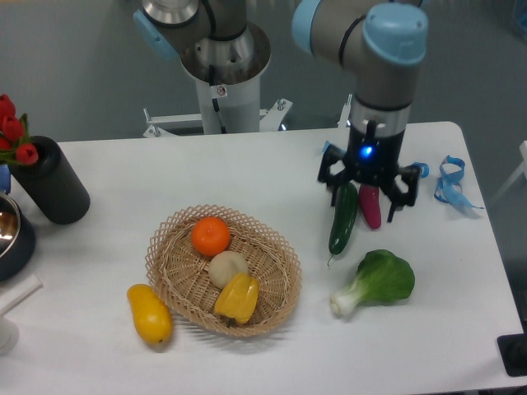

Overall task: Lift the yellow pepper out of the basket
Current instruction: 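Move the open gripper over the basket above the yellow bell pepper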

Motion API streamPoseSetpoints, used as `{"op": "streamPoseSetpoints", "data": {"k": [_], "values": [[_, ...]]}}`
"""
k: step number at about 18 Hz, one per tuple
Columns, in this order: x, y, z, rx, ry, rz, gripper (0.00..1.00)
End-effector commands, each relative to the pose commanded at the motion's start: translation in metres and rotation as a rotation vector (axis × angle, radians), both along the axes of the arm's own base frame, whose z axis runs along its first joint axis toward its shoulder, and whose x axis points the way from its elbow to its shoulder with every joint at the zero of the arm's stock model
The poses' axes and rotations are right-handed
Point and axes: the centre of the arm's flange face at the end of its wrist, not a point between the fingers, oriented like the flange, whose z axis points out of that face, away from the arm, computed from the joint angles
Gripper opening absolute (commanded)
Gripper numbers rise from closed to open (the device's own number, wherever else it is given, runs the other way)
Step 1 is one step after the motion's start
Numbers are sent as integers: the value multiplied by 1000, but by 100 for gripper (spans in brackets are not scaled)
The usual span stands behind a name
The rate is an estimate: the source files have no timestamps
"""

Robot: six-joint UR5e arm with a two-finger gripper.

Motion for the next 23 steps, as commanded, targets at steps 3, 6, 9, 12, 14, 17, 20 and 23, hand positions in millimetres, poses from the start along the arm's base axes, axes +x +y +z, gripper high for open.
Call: {"op": "streamPoseSetpoints", "data": {"k": [3,6,9,12,14,17,20,23], "values": [[14,30,-19,-12,-42,3,100],[32,53,-32,-21,-70,-5,100],[40,67,-44,-5,-121,6,100],[53,84,-68,-26,-162,6,100],[57,91,-79,-28,-161,-6,100],[59,92,-85,-31,-164,-17,100],[65,98,-93,-40,-170,-32,100],[65,99,-110,-59,-186,-33,100]]}}
